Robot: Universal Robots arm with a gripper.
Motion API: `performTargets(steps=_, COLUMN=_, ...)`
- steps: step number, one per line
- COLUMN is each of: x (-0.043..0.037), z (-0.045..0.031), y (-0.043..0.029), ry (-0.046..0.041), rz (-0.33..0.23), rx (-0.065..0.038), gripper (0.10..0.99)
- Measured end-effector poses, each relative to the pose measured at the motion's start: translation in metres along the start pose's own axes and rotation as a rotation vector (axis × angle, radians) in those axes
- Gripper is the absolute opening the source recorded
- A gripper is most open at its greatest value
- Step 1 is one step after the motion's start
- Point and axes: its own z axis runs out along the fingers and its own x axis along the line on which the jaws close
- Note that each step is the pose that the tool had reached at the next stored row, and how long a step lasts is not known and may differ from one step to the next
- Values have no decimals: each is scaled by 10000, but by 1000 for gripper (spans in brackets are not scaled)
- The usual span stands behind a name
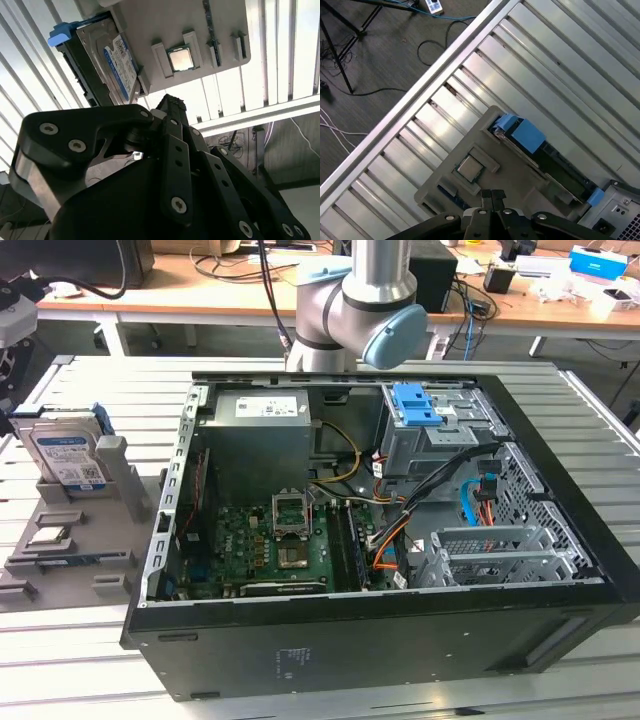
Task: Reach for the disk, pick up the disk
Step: 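Pick up the disk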
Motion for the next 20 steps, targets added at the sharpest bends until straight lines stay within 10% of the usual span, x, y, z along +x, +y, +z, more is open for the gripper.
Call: performTargets(steps=20, x=0, z=0, y=0, ry=99, rz=-2593, rx=1, gripper=106)
